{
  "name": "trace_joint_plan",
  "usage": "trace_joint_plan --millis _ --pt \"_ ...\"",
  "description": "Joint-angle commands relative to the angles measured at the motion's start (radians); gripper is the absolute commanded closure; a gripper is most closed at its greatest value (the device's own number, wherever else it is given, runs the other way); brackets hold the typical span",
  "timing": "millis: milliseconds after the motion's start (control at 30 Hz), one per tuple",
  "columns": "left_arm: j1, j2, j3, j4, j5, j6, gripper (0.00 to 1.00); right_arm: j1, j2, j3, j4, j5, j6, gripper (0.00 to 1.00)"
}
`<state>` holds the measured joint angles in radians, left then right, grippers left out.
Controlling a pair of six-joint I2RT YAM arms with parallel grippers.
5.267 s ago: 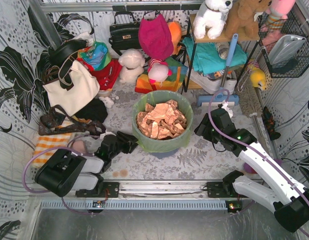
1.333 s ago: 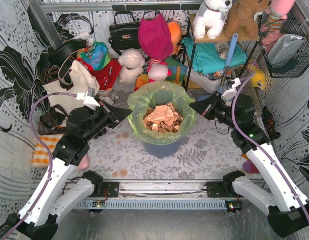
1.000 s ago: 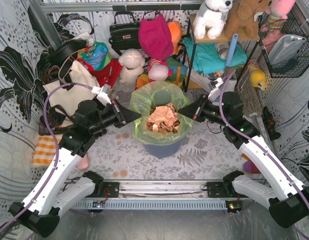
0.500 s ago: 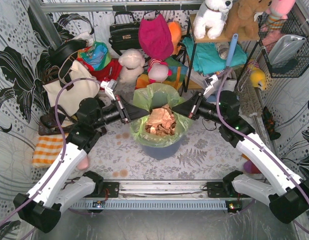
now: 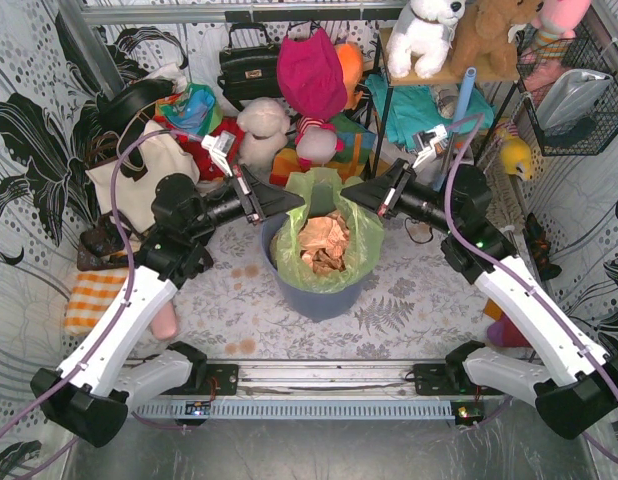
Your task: Tie the trash bag
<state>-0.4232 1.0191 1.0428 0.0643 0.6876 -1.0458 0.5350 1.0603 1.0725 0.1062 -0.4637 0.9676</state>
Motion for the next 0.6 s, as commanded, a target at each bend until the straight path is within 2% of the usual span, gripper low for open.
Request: trace_joint_plan --millis 0,333,567 --pt "0.005 0.004 0.060 0.066 0.019 0.002 1.00 0.007 0.001 0.064 0.049 0.035 -0.015 1.00" --pt "0.006 0.037 0.132 0.052 -0.001 0.012 1.00 0.007 -0.011 0.106 0.030 0.089 -0.025 1.00" --pt "0.017 0.068 0.220 -0.052 -0.074 0.076 1.00 0.007 -0.032 0.138 -0.040 0.183 -0.066 1.00"
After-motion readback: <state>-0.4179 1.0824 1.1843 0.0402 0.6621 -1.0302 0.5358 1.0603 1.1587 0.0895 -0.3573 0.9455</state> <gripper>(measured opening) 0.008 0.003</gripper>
